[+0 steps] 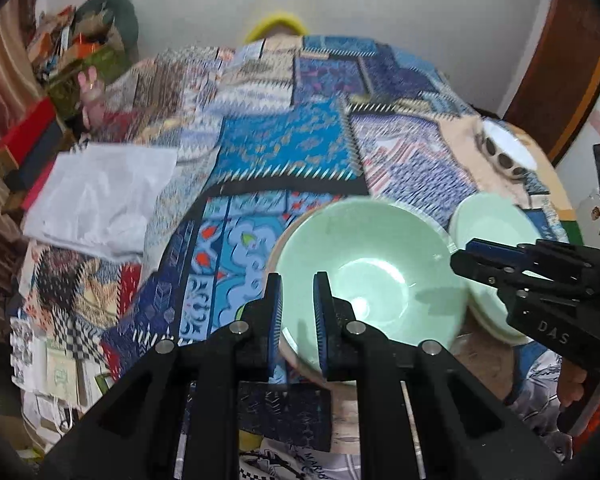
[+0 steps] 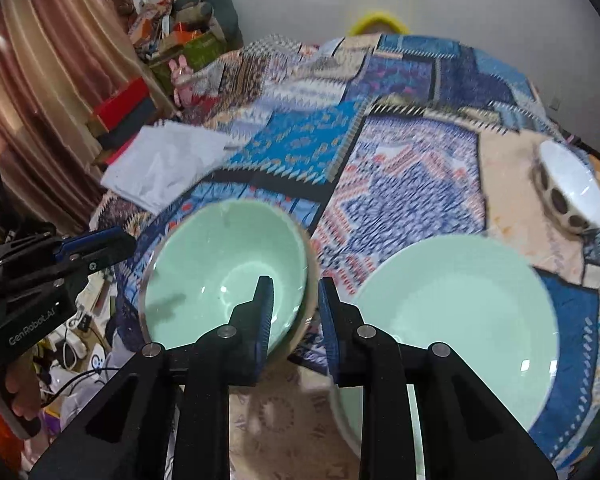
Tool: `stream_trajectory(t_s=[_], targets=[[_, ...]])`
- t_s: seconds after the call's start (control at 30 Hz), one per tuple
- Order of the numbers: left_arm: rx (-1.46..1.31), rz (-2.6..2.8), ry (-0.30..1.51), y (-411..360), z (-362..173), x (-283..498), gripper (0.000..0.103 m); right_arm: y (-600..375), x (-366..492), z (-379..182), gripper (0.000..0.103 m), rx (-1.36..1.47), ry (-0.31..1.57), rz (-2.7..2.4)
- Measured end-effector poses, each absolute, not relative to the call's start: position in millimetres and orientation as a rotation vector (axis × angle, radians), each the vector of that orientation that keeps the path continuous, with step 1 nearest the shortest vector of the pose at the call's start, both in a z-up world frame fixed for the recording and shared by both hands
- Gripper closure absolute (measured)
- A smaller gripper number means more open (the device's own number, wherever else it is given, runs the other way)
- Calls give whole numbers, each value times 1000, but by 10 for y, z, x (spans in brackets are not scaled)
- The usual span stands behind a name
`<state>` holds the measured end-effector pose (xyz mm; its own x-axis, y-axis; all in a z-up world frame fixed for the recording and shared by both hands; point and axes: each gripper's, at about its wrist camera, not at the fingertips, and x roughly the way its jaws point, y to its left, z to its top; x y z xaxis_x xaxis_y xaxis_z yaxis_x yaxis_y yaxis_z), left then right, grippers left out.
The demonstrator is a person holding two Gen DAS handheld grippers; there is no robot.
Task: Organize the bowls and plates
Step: 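Open both grippers and move them toward the white spotted bowl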
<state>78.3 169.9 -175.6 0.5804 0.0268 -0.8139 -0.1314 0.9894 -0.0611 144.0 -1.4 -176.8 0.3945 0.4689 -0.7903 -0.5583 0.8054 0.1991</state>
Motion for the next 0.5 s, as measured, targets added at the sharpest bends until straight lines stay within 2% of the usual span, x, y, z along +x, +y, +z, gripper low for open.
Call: stream_trajectory(t_s=[0.07,0.17,0.33,0.5], targets=[[-115,80,922,1619,-1643,790,89,-135,1459,-1670,79,-94,940,636],[-131,58,886,1507,-1491,810,83,-300,1483,-1551,78,-82,909,616],[-137,42,830,1334,-1307,892,66,-640,1557,-1347,74,-68,856,570],[-152,29,793,1175,-1157,1053,49,-982,1660,-1181,62,-71,797,511]])
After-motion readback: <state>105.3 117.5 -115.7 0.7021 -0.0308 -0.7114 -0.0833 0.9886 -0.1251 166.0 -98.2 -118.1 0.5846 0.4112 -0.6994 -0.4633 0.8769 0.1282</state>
